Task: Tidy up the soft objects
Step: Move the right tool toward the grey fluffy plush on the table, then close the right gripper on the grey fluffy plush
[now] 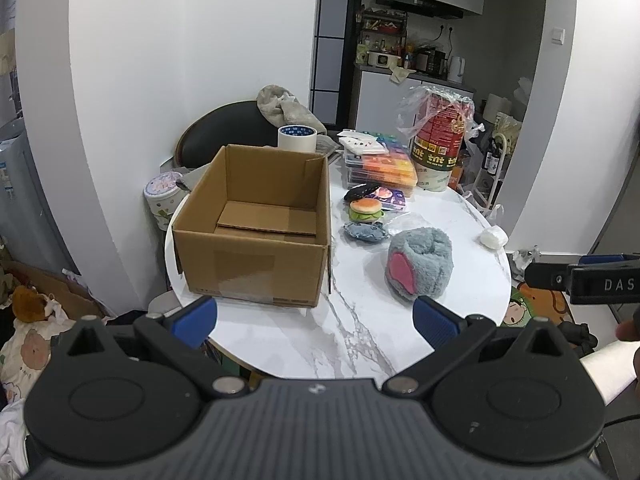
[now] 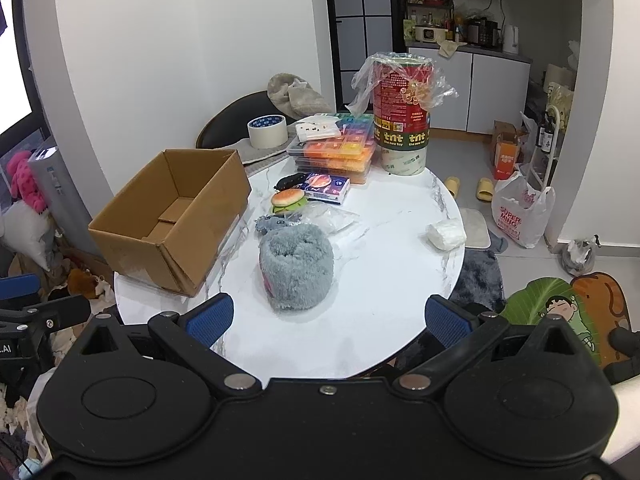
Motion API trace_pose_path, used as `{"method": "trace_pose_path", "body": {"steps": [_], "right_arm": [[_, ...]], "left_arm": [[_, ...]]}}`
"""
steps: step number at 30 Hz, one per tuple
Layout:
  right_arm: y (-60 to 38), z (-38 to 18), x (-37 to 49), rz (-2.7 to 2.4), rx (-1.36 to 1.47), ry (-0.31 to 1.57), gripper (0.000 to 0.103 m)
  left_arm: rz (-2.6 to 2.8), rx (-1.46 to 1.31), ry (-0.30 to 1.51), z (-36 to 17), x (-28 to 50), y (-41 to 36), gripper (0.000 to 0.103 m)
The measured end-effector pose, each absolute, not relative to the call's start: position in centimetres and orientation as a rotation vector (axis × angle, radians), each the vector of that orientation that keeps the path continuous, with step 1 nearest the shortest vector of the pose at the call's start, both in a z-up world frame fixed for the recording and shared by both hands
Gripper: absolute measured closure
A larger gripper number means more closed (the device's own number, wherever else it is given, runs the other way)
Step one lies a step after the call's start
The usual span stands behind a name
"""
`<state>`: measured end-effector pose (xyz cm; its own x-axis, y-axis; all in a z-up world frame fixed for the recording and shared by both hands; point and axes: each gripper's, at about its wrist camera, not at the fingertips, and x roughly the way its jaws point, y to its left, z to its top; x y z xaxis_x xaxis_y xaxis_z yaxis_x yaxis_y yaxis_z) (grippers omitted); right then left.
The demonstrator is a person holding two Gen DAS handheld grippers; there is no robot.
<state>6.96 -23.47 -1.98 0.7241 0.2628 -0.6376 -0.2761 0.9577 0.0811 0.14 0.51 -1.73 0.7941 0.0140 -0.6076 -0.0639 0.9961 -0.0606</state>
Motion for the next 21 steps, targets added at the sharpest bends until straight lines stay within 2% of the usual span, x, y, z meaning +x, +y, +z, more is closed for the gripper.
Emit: {"method": "trace_pose_path", "body": {"steps": [21], "right_arm": [[-22.3,-4.4,12.9,0.374,-0.003,0.749,0.0]], "left_arm": [[0.048,-0.164,0.653,-3.2,5.5,1.4,0.002]]}}
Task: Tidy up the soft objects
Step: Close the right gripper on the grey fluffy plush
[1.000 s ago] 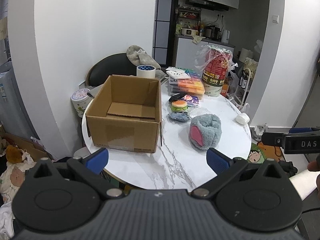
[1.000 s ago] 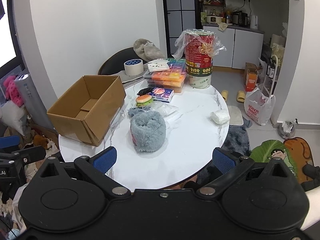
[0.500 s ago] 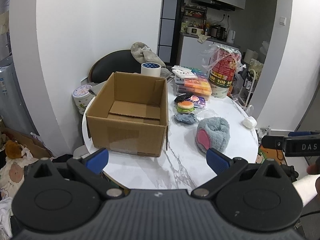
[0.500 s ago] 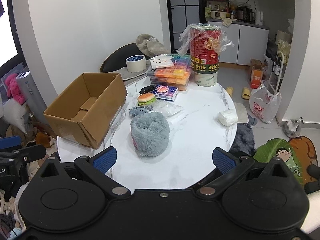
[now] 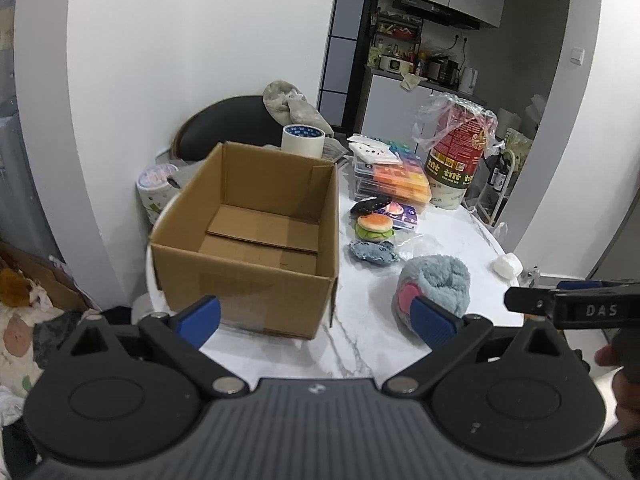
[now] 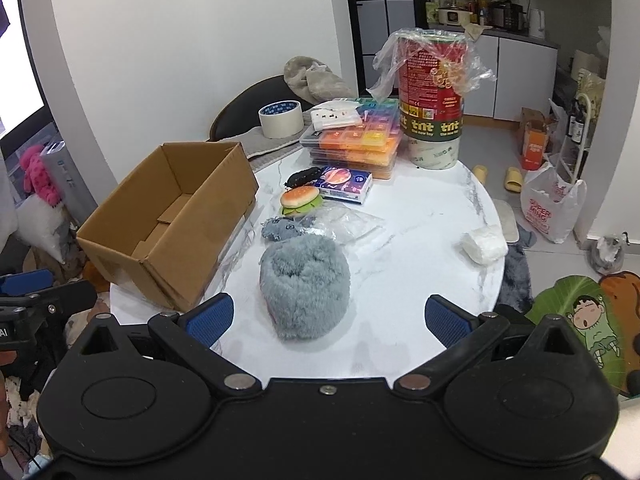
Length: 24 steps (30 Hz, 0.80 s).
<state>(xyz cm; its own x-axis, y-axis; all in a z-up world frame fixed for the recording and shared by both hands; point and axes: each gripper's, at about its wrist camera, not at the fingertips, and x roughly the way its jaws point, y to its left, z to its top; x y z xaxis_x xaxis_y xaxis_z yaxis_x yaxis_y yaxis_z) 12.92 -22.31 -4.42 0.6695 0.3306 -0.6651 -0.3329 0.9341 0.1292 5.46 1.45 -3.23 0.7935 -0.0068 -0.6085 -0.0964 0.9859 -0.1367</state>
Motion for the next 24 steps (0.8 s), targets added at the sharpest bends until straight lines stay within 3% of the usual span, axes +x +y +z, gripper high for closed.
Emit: {"method": "trace_pose_path", "body": {"steps": [7,14,19,24], "right_arm": [[-23.4,-5.3,15.2,0.382,0.035,0.778,0.002],[-24.2,-6.4,17.5,0.441,0.051,0.829,0.024],[-25.1,-7.0,19.1,0.447,0.069,0.833,0.028],[-26.3,-7.9,20.5,0.45,0.112,0.857,0.04]], "left_arm": [[0.002,-0.188,0.655,-3.4,7.5,-0.1,0.006],[-0.067,-0.237,0.682,-4.1,9.8,-2.3,0.023],[-0.079,-0.247,0.706,-5.3,11.8,-3.7,0.028],[-0.074,-0.262,0.725,-6.6,13.6,-4.4,0.034]]}}
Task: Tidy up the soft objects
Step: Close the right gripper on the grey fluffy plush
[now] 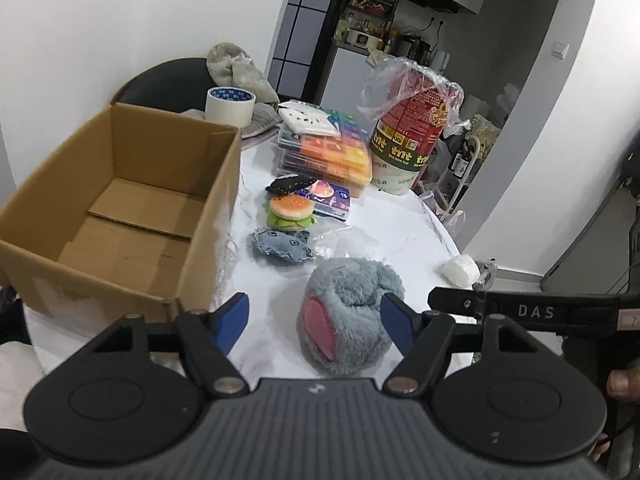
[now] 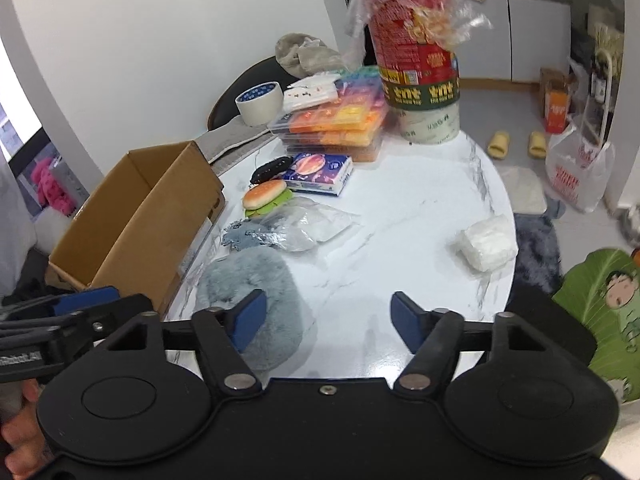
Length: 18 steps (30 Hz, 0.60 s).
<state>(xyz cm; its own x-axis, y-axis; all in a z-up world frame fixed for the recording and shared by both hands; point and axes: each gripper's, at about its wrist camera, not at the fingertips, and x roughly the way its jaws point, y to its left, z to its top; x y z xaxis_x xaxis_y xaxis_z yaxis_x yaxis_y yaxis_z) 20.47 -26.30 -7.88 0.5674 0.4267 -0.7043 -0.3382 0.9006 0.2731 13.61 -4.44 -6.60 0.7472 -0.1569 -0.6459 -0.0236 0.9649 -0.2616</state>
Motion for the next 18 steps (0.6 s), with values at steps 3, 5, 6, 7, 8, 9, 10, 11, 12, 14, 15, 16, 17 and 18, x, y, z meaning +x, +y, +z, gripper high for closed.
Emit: {"method": "trace_pose_path", "body": {"steps": [3,5,6,7,8,9,10,11,12,14,15,16,17,18], "right_arm": [[-26.6,-8.6,21.1,0.482,0.162,0.888,0.042],[-26.7,-9.0,21.4,0.507,0.191,0.899,0.043],[-26.7,-9.2,21.6,0.519,0.209,0.904,0.045],[-26.7,-9.3,21.8,0.532,0.228,0.909,0.047],[-26.7,-9.5,22.0,0.548,0.247,0.918,0.051],[-26.6,-9.7,22.2,0.564,0.265,0.928,0.053],[-26.5,-9.9,22.4,0.582,0.28,0.938,0.054],[-26.4,-10.1,22.6,0.597,0.29,0.946,0.055],[-26.3,-10.3,22.7,0.611,0.301,0.953,0.056],[-26.2,-10.7,23.1,0.634,0.333,0.97,0.058],[-26.2,-11.0,23.5,0.643,0.355,0.981,0.06],[-26.3,-11.2,23.7,0.651,0.375,0.988,0.06],[-26.4,-11.4,24.0,0.657,0.392,0.994,0.06],[-26.4,-11.6,24.3,0.66,0.404,0.999,0.06]], "left_arm": [[-0.077,-0.279,0.732,-7.3,14.4,-4.7,0.041],[-0.082,-0.291,0.739,-7.8,15.0,-4.9,0.047],[-0.087,-0.303,0.742,-8.0,15.1,-4.9,0.048],[-0.09,-0.315,0.747,-8.3,15.4,-4.9,0.052],[-0.087,-0.319,0.751,-8.5,15.6,-5.0,0.055],[-0.084,-0.325,0.753,-8.7,15.8,-5.1,0.057],[-0.082,-0.336,0.756,-8.9,16.0,-5.1,0.059],[-0.084,-0.35,0.755,-9.1,16.1,-5.1,0.06],[-0.082,-0.359,0.75,-9.3,16.2,-5.1,0.061],[-0.059,-0.37,0.748,-9.7,16.5,-5.3,0.061],[-0.051,-0.386,0.75,-10.0,16.6,-5.4,0.061],[-0.048,-0.402,0.755,-10.2,16.7,-5.4,0.061],[-0.042,-0.417,0.761,-10.5,16.8,-5.4,0.061],[-0.039,-0.43,0.765,-10.7,16.9,-5.4,0.061]]}}
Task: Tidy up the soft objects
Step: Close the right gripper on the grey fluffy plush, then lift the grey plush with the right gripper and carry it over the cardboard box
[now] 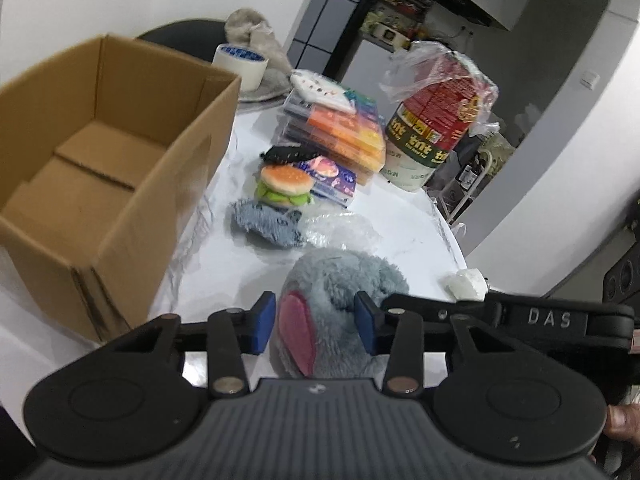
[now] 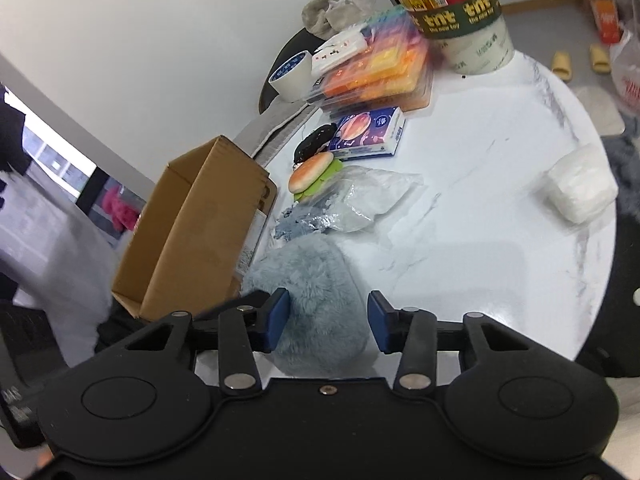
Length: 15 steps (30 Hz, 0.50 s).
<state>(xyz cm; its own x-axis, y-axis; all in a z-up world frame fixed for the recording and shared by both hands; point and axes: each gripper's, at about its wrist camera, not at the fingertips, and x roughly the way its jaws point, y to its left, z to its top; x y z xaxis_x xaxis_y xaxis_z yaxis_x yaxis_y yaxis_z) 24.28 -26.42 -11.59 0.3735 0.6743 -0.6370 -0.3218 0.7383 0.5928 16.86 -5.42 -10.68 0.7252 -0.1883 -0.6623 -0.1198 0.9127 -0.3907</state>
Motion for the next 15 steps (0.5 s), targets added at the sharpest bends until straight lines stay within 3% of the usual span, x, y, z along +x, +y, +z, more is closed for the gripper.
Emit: {"method": "trace_pose_path", "body": {"steps": [3,5,9,15], "right_arm": [[-26.3,-12.3,24.9,0.671,0.43,1.029,0.064],[-26.2,-12.7,25.1,0.685,0.458,1.047,0.068],[-25.7,-12.3,24.7,0.68,0.44,1.039,0.073],[-25.7,-10.9,23.6,0.682,0.432,1.0,0.073]], "left_arm": [[-0.036,-0.47,0.763,-11.1,16.9,-5.3,0.061],[-0.034,-0.495,0.761,-11.4,16.9,-5.2,0.067],[-0.017,-0.514,0.75,-11.3,16.4,-5.3,0.07],[-0.028,-0.497,0.712,-9.9,15.3,-5.5,0.071]]}}
